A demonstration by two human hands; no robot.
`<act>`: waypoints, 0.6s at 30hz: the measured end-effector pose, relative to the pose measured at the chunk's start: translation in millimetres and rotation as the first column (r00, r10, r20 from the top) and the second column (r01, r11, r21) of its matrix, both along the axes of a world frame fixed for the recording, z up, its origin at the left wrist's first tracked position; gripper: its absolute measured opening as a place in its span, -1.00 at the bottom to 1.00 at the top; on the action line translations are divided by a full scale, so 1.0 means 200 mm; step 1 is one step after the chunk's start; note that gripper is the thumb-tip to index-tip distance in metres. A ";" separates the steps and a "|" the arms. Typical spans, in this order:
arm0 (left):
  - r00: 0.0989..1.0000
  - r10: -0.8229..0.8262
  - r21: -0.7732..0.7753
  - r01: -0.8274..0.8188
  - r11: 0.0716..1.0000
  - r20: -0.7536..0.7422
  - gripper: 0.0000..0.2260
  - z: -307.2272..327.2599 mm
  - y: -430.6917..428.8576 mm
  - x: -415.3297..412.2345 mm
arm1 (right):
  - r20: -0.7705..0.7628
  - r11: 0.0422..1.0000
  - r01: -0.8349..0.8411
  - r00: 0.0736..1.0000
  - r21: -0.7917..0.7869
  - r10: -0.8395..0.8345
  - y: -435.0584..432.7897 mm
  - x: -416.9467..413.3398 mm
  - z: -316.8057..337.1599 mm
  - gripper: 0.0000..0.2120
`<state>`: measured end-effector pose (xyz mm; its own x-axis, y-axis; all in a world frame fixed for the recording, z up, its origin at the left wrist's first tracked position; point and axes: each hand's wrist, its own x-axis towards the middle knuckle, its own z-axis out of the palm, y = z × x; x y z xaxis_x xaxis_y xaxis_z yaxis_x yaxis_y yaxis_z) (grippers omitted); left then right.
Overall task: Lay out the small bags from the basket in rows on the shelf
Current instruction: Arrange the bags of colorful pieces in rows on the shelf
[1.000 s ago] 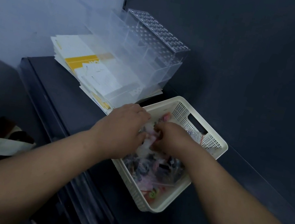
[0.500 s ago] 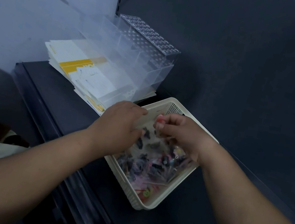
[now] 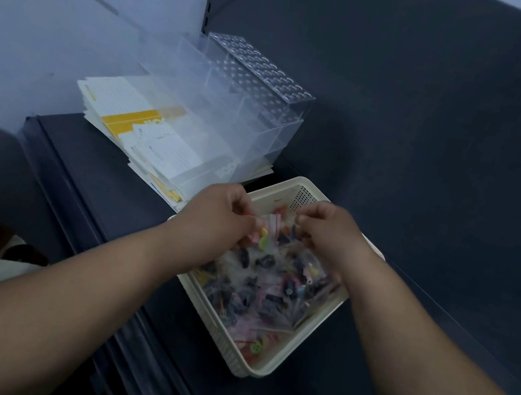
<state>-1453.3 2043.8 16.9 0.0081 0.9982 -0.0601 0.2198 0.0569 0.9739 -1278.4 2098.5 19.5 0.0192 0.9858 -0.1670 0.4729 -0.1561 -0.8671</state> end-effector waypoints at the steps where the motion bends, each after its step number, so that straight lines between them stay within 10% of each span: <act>1: 0.998 0.034 -0.035 -0.032 0.999 0.046 -0.90 0.00 0.01 0.00 | 0.152 0.998 -0.001 0.988 0.058 -0.008 0.03 -0.01 -0.01 -0.86; 15: 0.983 0.127 -0.154 -0.107 0.982 0.130 -0.93 -0.03 0.06 0.00 | 0.701 0.967 -0.255 0.687 -0.014 0.192 0.25 -0.10 -0.18 -0.89; 18: 0.984 0.128 -0.147 -0.110 0.983 0.121 -0.95 -0.03 0.05 0.00 | 0.474 0.973 -0.230 0.855 -0.015 0.210 0.22 -0.08 -0.15 -0.93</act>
